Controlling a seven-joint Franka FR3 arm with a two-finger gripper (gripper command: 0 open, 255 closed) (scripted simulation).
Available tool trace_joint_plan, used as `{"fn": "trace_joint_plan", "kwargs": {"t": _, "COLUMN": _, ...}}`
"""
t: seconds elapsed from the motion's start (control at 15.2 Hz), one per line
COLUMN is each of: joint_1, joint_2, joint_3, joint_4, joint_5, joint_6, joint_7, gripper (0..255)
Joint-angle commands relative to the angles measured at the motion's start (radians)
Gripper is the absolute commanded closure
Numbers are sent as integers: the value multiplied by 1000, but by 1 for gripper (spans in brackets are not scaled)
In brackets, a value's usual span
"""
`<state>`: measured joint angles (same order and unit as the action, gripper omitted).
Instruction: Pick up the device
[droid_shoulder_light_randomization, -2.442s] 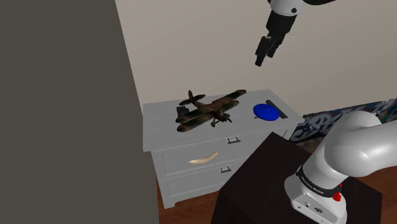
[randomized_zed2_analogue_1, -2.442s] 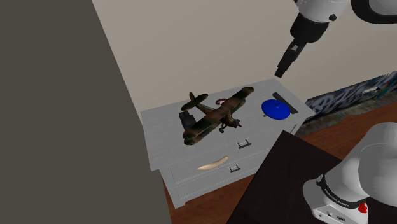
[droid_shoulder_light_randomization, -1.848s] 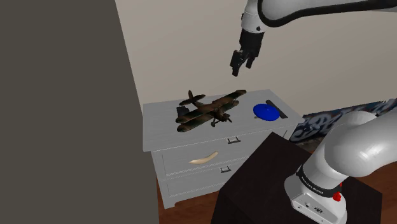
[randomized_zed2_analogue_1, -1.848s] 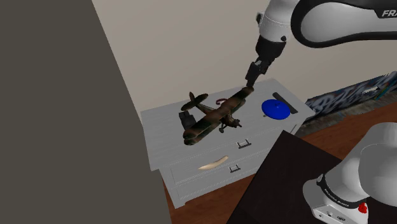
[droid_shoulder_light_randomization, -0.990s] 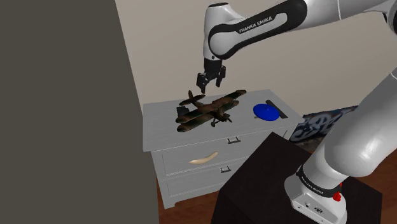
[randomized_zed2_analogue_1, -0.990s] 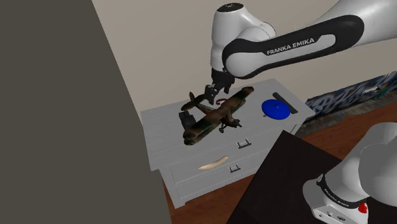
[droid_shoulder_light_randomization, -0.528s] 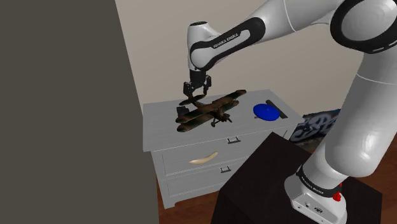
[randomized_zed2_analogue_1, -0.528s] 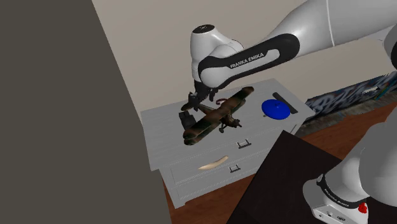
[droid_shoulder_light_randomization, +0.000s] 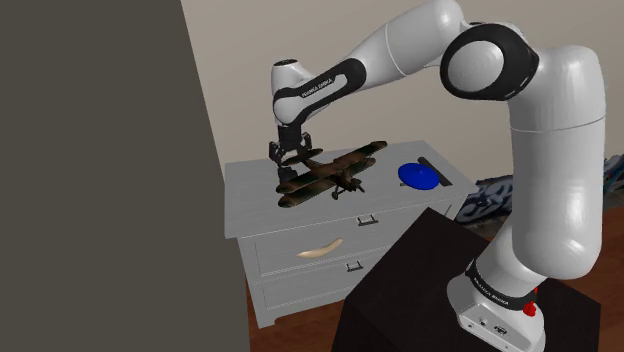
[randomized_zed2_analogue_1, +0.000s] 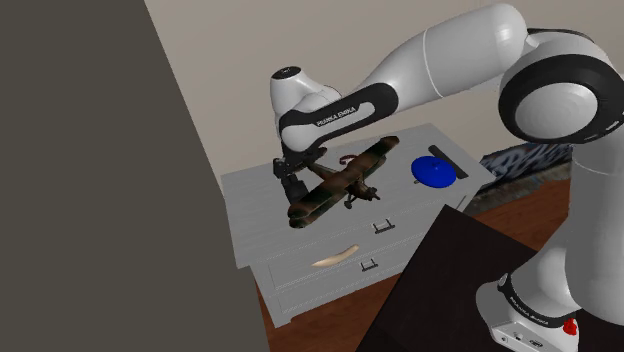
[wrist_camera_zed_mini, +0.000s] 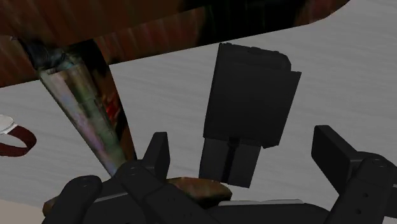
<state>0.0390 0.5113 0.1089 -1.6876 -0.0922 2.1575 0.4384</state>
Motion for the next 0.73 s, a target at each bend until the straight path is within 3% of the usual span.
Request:
{"fn": "trace_joint_plan", "kwargs": {"t": 0.0, "joint_1": 7, "joint_2": 84, "joint_3": -4, "joint_4": 81, "joint_5": 1, "joint_6": -5, "joint_7": 15, "gripper": 0}}
{"fn": "trace_joint_plan", "kwargs": {"t": 0.59, "joint_1": 10, "joint_2": 143, "joint_3": -9, "joint_4": 68, "joint_5": -7, "joint_6": 67, "joint_7": 21, "gripper": 0}}
{"fn": "trace_joint_plan", "kwargs": {"t": 0.66, "joint_1": 11, "joint_2": 145, "joint_3": -9, "joint_4": 72, "joint_5": -7, "joint_6": 65, "joint_7": 21, "gripper": 255}}
